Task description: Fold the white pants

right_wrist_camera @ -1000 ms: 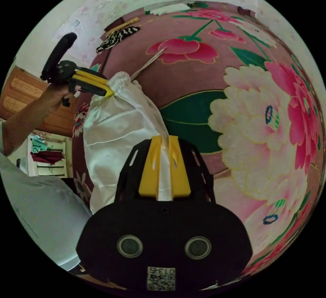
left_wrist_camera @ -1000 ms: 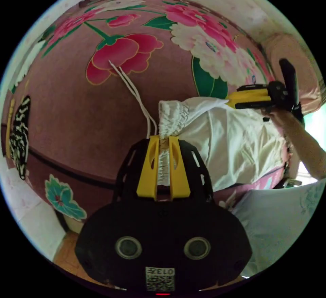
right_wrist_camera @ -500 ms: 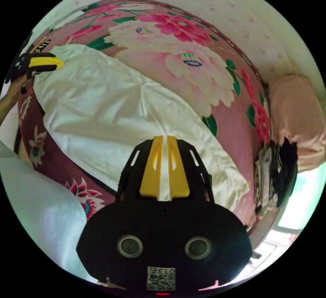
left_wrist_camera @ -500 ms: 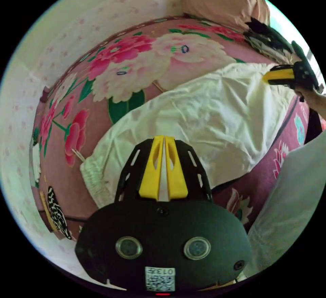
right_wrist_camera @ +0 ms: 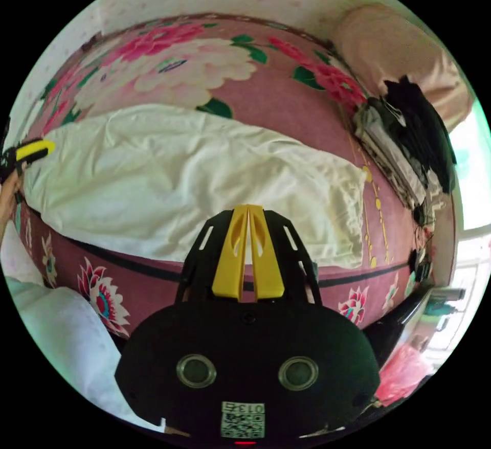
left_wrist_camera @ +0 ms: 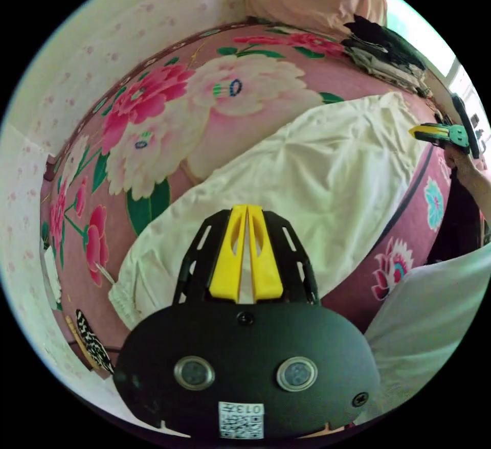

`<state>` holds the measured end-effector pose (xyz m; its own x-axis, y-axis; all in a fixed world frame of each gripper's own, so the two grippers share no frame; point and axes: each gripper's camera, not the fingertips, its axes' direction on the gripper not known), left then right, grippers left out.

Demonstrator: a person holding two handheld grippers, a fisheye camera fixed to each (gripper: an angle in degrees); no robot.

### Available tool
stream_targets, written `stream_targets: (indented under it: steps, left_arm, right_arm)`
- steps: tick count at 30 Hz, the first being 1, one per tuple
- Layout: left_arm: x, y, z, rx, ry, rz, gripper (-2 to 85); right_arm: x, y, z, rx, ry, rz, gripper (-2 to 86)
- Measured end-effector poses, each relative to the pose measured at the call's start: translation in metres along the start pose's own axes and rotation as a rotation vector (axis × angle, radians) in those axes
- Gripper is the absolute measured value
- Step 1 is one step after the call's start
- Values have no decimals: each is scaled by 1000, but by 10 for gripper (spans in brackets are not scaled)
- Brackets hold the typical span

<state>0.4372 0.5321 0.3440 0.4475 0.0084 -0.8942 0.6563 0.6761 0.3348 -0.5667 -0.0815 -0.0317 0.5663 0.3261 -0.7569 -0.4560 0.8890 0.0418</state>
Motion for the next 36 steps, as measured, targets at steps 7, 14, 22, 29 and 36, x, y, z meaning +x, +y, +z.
stream_targets:
  steps: [7,14,22,29,36]
  left_arm:
    - [157,-124,34,67,105,215,1]
    - [275,-265,57,193,149,425,54]
    - [398,-408,132,-59,145,694,24]
    - [430,-439,140,2,169,754,3]
    - [417,-462,152,-14,295,568,36]
  right_arm:
    - [177,108,66,41,7,291,94]
    - [265,179,158,-25,-176,347,73]
    - [301,233,227,23,-253,257,31]
    - [345,280,266,99,-243,356,32]
    - [387,307,327,65,-338,358,80]
